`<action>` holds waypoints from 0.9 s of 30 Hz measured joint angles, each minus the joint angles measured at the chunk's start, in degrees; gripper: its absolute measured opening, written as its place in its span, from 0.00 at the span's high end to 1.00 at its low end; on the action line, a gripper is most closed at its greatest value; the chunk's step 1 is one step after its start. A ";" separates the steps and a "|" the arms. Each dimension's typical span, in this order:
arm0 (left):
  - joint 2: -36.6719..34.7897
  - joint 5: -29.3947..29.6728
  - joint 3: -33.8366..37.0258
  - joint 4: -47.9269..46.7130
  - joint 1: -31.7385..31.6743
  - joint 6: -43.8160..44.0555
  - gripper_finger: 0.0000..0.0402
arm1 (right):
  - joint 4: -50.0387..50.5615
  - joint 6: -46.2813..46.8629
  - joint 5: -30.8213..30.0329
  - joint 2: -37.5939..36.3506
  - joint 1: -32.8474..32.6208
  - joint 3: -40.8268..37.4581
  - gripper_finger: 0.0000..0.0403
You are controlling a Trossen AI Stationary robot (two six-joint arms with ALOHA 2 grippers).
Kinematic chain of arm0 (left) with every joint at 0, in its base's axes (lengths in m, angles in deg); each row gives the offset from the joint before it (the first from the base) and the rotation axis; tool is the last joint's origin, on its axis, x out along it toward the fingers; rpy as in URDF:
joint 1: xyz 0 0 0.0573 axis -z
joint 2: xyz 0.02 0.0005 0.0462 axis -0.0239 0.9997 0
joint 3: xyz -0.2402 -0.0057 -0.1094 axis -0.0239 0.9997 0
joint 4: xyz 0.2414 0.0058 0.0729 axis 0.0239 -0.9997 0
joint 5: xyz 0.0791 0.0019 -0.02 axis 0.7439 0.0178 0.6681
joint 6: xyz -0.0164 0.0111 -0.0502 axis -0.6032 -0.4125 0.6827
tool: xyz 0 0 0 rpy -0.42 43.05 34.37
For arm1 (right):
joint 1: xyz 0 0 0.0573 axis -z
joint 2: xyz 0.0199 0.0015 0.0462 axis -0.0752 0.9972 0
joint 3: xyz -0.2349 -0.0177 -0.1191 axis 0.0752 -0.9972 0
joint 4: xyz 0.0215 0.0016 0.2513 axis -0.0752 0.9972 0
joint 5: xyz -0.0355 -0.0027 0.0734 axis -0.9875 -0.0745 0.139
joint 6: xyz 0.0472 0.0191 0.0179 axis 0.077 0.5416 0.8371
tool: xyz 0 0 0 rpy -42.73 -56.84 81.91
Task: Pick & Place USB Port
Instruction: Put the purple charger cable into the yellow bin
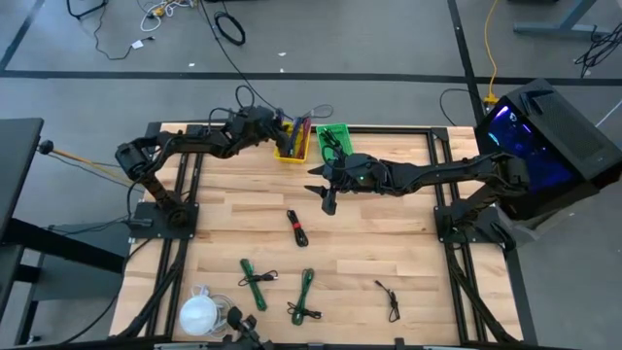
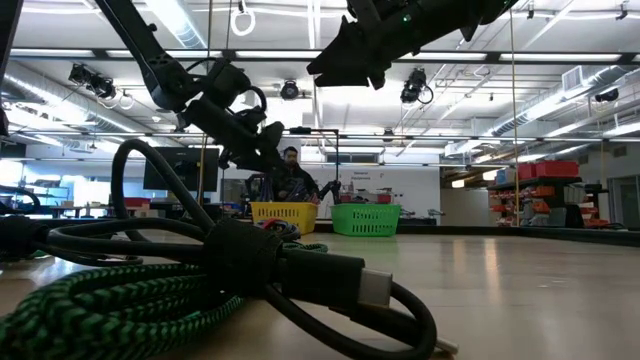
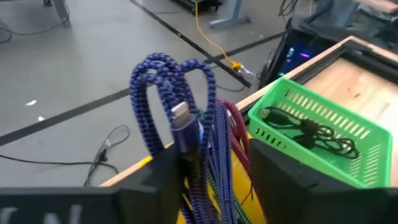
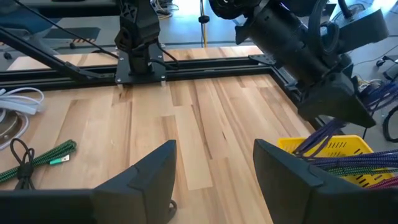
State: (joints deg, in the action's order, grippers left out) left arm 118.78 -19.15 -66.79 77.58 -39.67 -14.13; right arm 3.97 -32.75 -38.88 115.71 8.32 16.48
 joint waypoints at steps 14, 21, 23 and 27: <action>0.00 -2.91 0.00 -0.70 0.85 0.99 0.44 | 0.37 0.17 0.00 0.00 0.00 -0.02 0.47; 0.00 -5.35 0.00 0.39 1.09 0.92 0.45 | 0.31 0.15 0.00 0.00 0.00 -0.02 0.47; 0.00 -5.27 0.00 0.92 1.61 0.64 0.45 | 0.28 -0.05 0.00 0.00 0.00 -0.02 0.47; -0.02 0.39 0.00 -0.09 2.20 0.54 0.44 | 0.31 -0.07 -0.01 0.00 0.00 -0.02 0.47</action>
State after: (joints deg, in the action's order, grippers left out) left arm 118.76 -18.77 -66.79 77.50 -37.46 -13.59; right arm 4.28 -32.82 -38.89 115.71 8.32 16.46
